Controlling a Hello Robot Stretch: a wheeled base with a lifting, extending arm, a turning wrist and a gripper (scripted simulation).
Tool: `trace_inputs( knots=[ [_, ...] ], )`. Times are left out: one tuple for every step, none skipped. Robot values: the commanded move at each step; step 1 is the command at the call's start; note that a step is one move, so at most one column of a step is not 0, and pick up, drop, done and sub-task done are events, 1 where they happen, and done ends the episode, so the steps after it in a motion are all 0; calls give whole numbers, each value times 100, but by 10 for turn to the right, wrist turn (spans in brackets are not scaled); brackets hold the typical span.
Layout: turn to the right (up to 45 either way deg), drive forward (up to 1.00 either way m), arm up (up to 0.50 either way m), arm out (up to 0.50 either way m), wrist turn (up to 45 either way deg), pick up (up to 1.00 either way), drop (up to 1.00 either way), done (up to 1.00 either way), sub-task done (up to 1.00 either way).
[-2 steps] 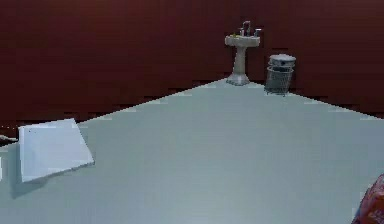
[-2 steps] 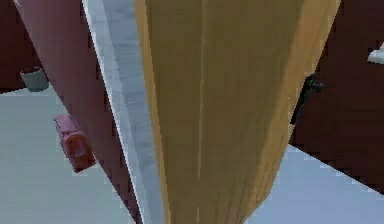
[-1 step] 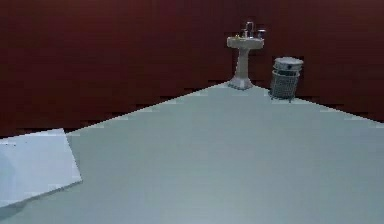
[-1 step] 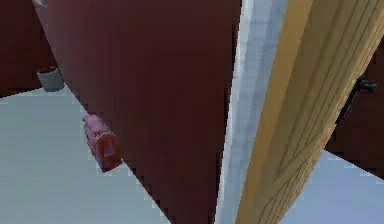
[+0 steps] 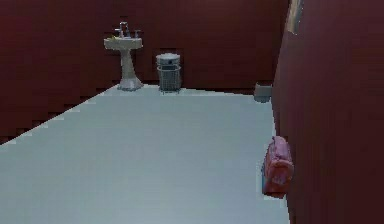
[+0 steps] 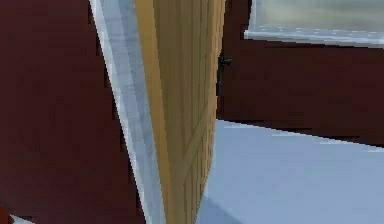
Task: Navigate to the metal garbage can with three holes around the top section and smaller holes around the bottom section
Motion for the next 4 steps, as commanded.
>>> trace_inputs(
  knots=[
    [0,100,0,0,0,0,0,0,0],
    [30,0,0,0,0,0,0,0,0],
    [0,100,0,0,0,0,0,0,0],
    [0,80,0,0,0,0,0,0,0]
  ],
)
